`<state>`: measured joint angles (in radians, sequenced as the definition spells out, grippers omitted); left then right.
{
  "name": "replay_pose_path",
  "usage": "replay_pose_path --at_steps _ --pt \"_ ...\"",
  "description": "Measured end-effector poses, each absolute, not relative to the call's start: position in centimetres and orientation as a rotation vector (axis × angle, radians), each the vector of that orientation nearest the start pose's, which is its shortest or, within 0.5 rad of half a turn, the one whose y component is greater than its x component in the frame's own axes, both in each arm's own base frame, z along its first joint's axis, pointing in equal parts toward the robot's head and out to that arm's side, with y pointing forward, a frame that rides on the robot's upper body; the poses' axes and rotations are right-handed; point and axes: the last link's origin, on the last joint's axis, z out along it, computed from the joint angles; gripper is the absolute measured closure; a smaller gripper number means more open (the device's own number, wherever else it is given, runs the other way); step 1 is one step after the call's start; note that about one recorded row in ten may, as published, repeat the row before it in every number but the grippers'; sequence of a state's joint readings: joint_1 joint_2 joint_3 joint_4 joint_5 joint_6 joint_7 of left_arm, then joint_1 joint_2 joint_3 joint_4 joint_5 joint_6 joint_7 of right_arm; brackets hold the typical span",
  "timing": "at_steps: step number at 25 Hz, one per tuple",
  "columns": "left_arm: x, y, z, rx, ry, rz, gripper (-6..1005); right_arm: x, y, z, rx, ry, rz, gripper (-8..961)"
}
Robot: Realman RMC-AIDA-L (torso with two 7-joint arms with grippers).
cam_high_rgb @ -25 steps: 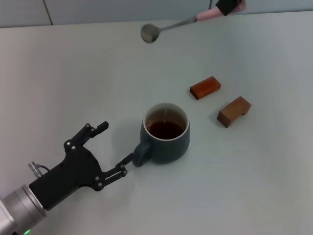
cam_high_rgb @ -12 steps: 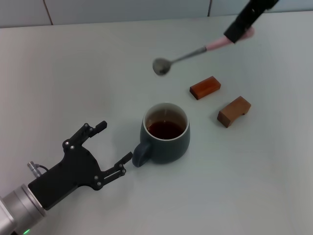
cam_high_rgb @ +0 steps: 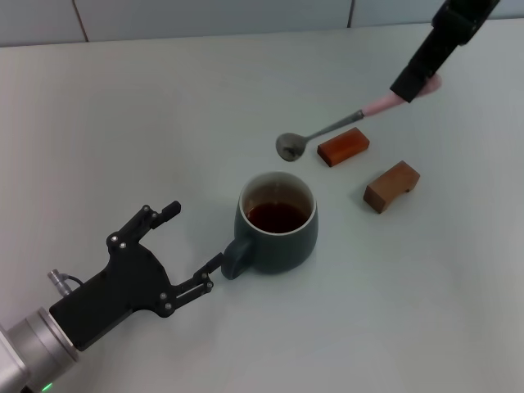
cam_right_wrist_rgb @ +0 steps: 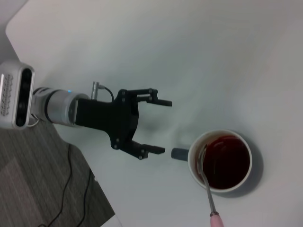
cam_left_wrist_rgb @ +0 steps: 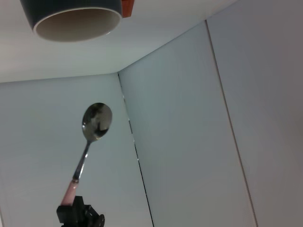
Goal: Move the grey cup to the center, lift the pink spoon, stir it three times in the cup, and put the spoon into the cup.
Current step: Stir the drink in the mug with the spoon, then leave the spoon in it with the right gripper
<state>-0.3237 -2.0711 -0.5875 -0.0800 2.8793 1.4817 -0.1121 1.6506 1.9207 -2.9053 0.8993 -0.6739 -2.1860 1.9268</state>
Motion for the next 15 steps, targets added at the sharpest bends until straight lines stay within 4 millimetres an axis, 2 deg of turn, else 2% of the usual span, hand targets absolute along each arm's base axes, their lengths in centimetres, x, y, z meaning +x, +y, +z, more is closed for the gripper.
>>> replay_pose_path --at_steps 6,15 --pt "-30.1 22.5 -8.0 -2.318 -0.051 -0.798 142 5.5 39.4 12.2 -2.929 1.127 -0.626 838" --pt "-29.9 22.6 -8.1 -2.321 -0.049 -0.800 142 5.8 39.5 10.3 -2.946 1.124 -0.691 837"
